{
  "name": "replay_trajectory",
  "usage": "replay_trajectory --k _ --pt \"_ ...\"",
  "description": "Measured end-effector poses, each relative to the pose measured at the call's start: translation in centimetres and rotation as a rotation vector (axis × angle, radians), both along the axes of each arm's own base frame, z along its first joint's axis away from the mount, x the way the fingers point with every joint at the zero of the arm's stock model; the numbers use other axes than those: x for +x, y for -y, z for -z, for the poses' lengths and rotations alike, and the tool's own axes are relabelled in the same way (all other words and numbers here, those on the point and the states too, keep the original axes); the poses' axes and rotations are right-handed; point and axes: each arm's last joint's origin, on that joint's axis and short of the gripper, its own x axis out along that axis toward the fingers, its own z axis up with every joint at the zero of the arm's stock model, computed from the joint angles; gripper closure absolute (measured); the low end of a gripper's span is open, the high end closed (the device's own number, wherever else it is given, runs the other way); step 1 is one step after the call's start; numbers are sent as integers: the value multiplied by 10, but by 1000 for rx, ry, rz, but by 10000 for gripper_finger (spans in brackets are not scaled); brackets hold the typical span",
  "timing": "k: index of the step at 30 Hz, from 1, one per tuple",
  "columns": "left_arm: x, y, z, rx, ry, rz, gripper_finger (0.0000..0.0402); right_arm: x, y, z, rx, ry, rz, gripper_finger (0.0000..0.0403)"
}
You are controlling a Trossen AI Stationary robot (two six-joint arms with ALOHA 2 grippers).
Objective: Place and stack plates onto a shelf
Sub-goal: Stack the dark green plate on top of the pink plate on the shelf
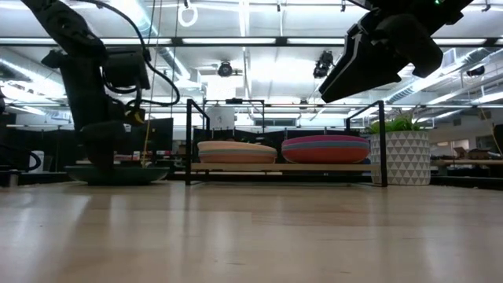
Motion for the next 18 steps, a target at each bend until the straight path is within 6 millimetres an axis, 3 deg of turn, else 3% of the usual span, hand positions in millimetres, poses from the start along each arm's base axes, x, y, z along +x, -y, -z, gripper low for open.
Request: replay_trajectory --k 8,13,18 --pt "0 -1 0 23 5 -21 387 0 0 0 -1 -1 0 202" --pt "3 -1 -8 12 -7 -20 388 0 0 0 -2 -2 -1 202" --pt "21 -2 -40 21 37 21 389 0 0 0 -6 -4 -4 202"
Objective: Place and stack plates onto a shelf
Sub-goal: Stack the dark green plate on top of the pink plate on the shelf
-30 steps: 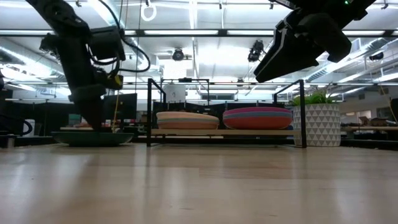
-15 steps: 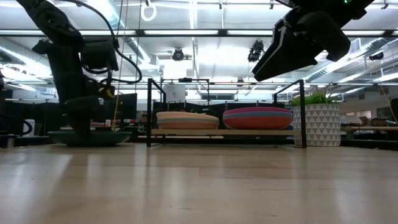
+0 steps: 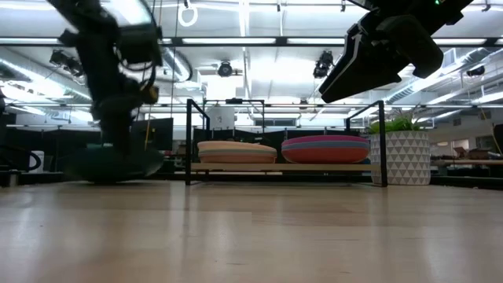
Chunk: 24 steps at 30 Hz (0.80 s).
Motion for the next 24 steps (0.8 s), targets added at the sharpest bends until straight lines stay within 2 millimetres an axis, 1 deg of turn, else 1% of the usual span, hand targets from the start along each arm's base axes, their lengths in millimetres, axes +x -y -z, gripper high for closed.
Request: replay_trajectory --k 4,9,14,16,20,22,24 --pt "12 0 -35 63 13 7 389 0 0 0 -2 -2 -2 202" --pt "19 3 -78 201 -3 -1 389 0 0 0 -6 -4 -5 202" --pt "31 15 -118 368 79 67 389 0 0 0 -6 -4 -5 202" --pt "39 24 -129 448 129 145 389 0 0 0 -6 -4 -5 202" --pt "54 49 -141 533 246 385 389 0 0 0 -10 -6 -7 202" --pt "58 62 -143 525 284 525 388 0 0 0 -32 -6 -6 202" --pt "59 72 -143 477 320 658 385 -1 0 -1 -86 1 3 202"
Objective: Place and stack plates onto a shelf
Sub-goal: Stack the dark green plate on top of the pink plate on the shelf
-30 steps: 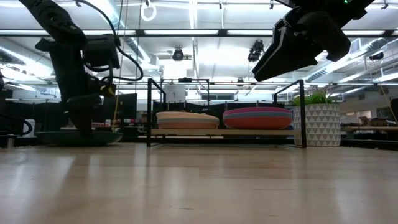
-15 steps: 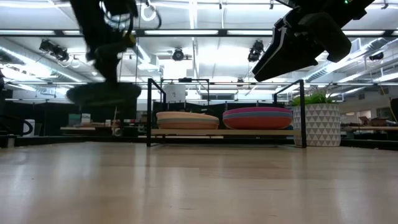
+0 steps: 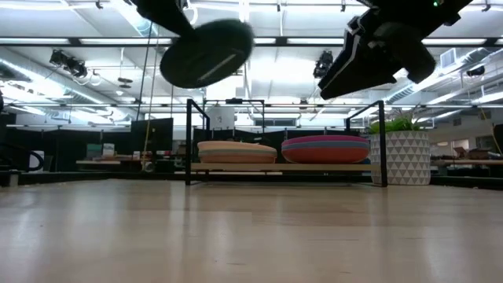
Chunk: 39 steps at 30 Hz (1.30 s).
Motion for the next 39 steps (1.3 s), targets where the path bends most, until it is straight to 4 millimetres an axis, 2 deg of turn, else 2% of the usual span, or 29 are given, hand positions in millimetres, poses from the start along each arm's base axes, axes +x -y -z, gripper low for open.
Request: replay_trajectory --k 3,8,15,20,26,33,39 --pt "0 13 0 -42 -5 139 384 -1 -6 -6 -124 8 -10 202" --pt "0 27 6 -84 -3 262 385 -2 -23 -24 -277 -5 -89 202" --pt "7 38 32 -156 -66 382 385 11 -35 -61 -270 21 -184 187" --pt "25 52 52 -197 -126 441 385 19 -33 -78 -202 19 -235 172" --pt "40 65 71 -186 -158 495 385 28 -22 -78 -64 -17 -325 165" --pt "44 72 68 -234 -103 580 384 29 -19 -74 19 -69 -399 170" --pt "46 74 64 -250 -60 633 384 27 -18 -71 7 -97 -385 189"
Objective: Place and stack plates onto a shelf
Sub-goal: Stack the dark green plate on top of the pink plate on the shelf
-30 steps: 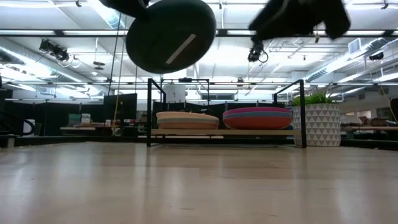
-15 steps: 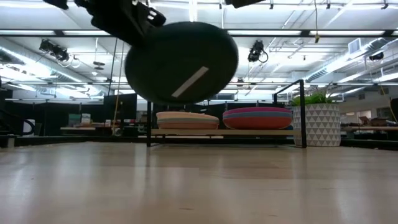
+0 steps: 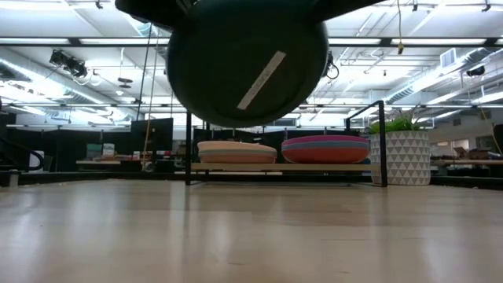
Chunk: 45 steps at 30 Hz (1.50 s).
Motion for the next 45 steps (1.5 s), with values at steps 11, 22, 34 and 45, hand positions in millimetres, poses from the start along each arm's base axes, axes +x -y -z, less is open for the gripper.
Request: replay_trajectory --k 11,22,34,45 --pt "4 -1 -5 4 74 4 382 -7 0 6 5 -65 32 275" --pt "-17 -3 -32 119 175 -232 272 -14 2 11 -14 -135 62 329" --pt "-75 15 -70 -68 220 -354 230 -23 28 16 -327 -107 349 335" --pt "-86 31 -30 -85 94 -360 230 -13 111 42 -350 -241 599 335"
